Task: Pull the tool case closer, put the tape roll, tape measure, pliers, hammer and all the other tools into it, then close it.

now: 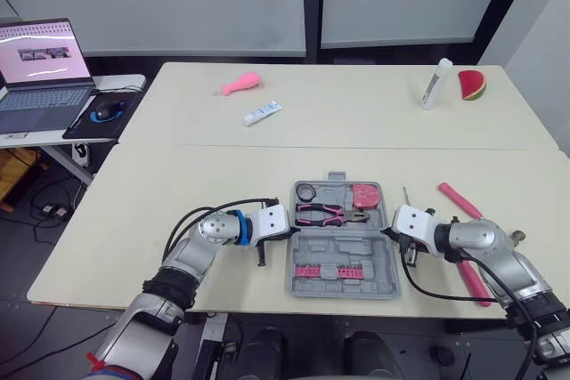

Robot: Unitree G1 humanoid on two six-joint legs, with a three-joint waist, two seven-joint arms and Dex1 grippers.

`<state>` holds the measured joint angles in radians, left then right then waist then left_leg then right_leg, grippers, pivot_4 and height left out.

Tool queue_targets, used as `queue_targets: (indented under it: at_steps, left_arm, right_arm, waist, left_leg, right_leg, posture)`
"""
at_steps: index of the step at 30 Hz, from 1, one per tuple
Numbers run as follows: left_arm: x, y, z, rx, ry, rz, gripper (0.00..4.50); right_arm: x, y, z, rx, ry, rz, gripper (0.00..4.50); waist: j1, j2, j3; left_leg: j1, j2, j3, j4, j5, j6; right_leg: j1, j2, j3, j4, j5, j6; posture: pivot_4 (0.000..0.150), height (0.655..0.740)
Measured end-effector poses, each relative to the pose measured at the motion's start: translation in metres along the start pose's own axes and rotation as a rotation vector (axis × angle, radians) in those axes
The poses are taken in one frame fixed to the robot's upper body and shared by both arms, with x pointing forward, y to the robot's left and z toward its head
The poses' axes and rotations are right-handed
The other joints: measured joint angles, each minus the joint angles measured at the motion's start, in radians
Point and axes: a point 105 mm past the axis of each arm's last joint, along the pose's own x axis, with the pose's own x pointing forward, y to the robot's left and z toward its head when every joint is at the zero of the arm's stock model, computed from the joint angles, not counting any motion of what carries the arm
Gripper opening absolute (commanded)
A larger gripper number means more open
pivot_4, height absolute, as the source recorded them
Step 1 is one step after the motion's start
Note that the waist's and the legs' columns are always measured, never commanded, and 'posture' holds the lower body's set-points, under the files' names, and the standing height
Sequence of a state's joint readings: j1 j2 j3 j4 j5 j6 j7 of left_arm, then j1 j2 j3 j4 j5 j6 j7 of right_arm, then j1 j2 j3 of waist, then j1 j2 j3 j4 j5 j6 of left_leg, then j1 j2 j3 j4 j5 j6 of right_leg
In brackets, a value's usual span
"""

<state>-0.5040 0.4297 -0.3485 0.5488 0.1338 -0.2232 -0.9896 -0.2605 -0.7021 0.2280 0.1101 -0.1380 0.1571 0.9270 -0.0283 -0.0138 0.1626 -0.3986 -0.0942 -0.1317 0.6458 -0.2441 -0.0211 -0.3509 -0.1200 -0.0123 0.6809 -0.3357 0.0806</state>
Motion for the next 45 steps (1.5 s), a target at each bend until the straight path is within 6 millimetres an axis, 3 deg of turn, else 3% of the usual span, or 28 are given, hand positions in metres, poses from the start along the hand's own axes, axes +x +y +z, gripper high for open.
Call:
queue_targets:
  at_steps: [15, 35, 40, 43, 45]
  left_arm:
    - [0.003, 0.014, -0.002, 0.064, 0.001, 0.018, 0.00]
    - [0.004, 0.013, -0.005, 0.068, -0.005, 0.022, 0.00]
    - [-0.008, 0.011, -0.012, 0.090, -0.002, 0.034, 0.00]
    - [-0.026, 0.009, -0.022, 0.040, -0.009, 0.067, 0.00]
    - [-0.041, 0.010, -0.029, 0.001, -0.007, 0.093, 0.00]
  right_arm:
    - [0.003, -0.009, 0.000, 0.004, -0.005, -0.026, 0.01]
    - [0.003, -0.010, 0.000, -0.001, -0.010, -0.042, 0.01]
    - [-0.004, -0.014, -0.002, -0.031, -0.018, -0.072, 0.01]
    - [-0.023, -0.023, -0.007, -0.032, -0.013, -0.123, 0.01]
    - [-0.035, -0.029, 0.002, -0.007, -0.057, -0.162, 0.01]
  waist:
    - [-0.001, 0.000, 0.000]
    - [-0.002, 0.000, 0.000]
    - [-0.008, 0.000, -0.001]
    - [-0.013, 0.000, -0.001]
    - [-0.016, 0.000, -0.001]
  left_leg:
    - [0.000, 0.000, 0.000, 0.000, 0.000, 0.000]
    - [0.000, 0.000, 0.000, 0.000, 0.000, 0.000]
    - [0.000, 0.001, 0.000, 0.000, 0.000, 0.000]
    - [0.000, 0.001, 0.000, 0.000, 0.000, 0.000]
    - [0.000, 0.002, 0.000, -0.001, 0.000, 0.000]
  right_leg:
    - [0.000, 0.000, 0.000, 0.001, 0.000, 0.000]
    - [0.000, 0.000, 0.000, 0.001, 0.000, 0.000]
    - [-0.001, 0.001, 0.001, 0.001, 0.000, 0.000]
    - [-0.002, 0.001, 0.001, 0.001, 0.000, 0.000]
    - [-0.002, 0.002, 0.001, 0.001, 0.000, 0.000]
  posture:
    - [0.150, 0.7400]
    - [0.150, 0.7400]
    - [0.150, 0.7400]
    - [0.150, 0.7400]
    - [0.150, 0.7400]
